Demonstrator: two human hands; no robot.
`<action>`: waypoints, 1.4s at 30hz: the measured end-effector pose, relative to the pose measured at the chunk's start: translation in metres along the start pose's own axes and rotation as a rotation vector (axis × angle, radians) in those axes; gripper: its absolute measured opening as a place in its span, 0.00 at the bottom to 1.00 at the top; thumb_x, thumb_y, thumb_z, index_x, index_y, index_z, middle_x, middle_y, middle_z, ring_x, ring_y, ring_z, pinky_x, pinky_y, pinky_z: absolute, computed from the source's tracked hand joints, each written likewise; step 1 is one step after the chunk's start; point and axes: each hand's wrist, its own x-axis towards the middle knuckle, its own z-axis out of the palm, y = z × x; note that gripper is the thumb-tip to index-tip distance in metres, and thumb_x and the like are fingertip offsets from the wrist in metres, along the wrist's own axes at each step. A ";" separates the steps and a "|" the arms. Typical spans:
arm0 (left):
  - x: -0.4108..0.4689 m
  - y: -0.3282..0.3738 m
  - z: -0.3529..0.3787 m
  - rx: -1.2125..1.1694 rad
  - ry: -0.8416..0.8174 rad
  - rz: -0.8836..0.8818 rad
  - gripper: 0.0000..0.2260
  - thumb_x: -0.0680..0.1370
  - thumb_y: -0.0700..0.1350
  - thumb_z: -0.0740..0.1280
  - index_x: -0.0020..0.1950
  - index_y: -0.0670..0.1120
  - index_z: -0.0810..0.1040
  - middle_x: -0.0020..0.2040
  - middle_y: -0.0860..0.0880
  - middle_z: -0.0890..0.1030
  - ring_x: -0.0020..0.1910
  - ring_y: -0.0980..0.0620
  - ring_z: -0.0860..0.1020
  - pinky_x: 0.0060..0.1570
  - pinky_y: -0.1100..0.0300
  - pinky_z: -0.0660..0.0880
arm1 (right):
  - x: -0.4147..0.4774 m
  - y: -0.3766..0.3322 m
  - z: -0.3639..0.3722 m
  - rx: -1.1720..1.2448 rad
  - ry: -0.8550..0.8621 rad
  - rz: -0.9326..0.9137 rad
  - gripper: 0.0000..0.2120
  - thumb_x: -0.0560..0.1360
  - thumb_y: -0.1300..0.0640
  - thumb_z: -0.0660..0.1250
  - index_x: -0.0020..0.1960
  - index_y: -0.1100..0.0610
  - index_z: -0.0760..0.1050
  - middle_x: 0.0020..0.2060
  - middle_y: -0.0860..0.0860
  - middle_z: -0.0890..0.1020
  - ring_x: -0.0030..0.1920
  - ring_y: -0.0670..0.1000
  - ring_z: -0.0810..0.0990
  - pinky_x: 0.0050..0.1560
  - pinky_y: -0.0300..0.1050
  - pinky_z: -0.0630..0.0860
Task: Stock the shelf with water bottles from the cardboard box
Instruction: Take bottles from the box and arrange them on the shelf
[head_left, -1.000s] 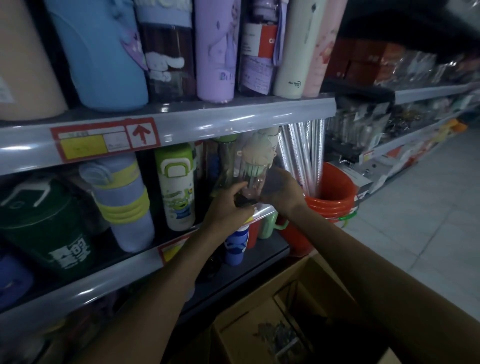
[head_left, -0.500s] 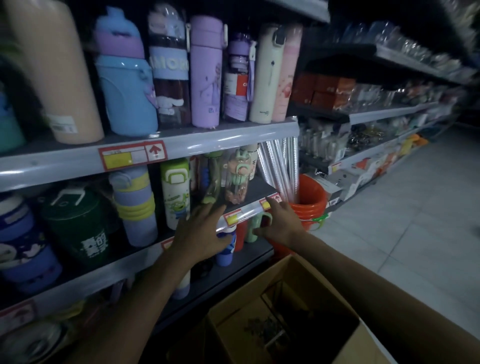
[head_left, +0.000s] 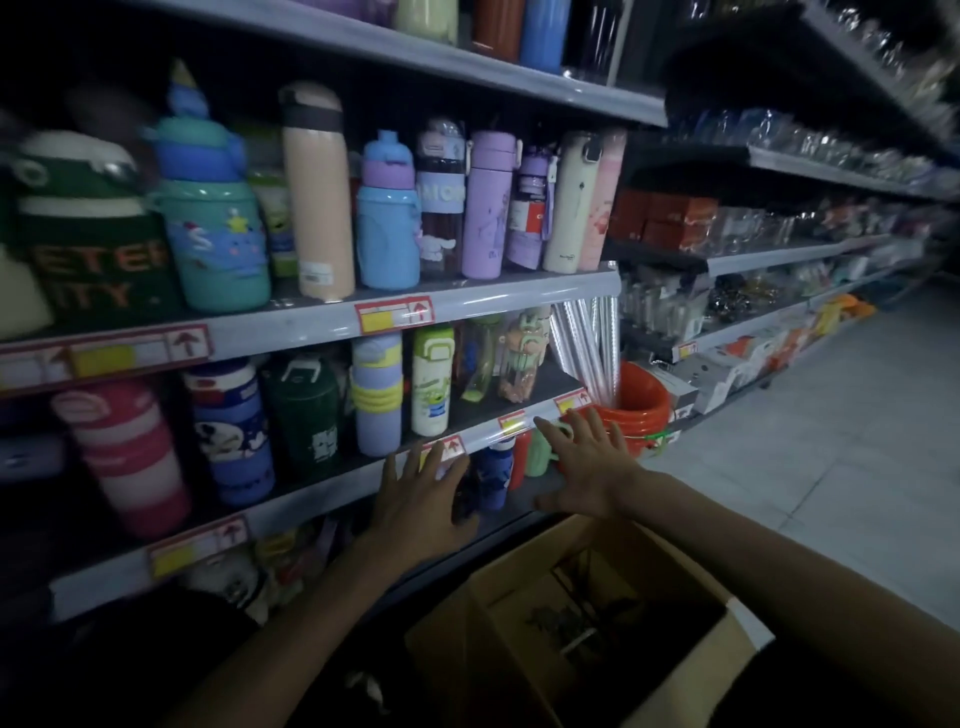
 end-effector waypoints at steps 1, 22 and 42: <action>-0.005 -0.002 -0.003 -0.002 -0.003 0.004 0.37 0.70 0.70 0.58 0.74 0.53 0.71 0.76 0.43 0.69 0.74 0.37 0.67 0.68 0.32 0.64 | -0.004 -0.008 -0.005 -0.016 -0.010 -0.016 0.56 0.69 0.27 0.67 0.83 0.44 0.38 0.83 0.58 0.42 0.82 0.64 0.38 0.80 0.66 0.43; -0.166 -0.123 -0.121 0.047 -0.009 -0.466 0.38 0.75 0.69 0.58 0.82 0.61 0.51 0.82 0.53 0.55 0.80 0.45 0.55 0.75 0.40 0.61 | 0.010 -0.204 -0.042 0.038 0.047 -0.652 0.49 0.76 0.31 0.65 0.84 0.48 0.42 0.81 0.59 0.52 0.81 0.64 0.49 0.78 0.65 0.52; -0.322 -0.158 -0.154 -0.057 0.253 -0.790 0.31 0.76 0.65 0.63 0.79 0.59 0.63 0.75 0.58 0.68 0.71 0.52 0.71 0.66 0.53 0.72 | -0.026 -0.350 -0.042 0.250 0.011 -0.969 0.41 0.78 0.38 0.67 0.83 0.44 0.50 0.80 0.54 0.60 0.75 0.62 0.66 0.71 0.59 0.70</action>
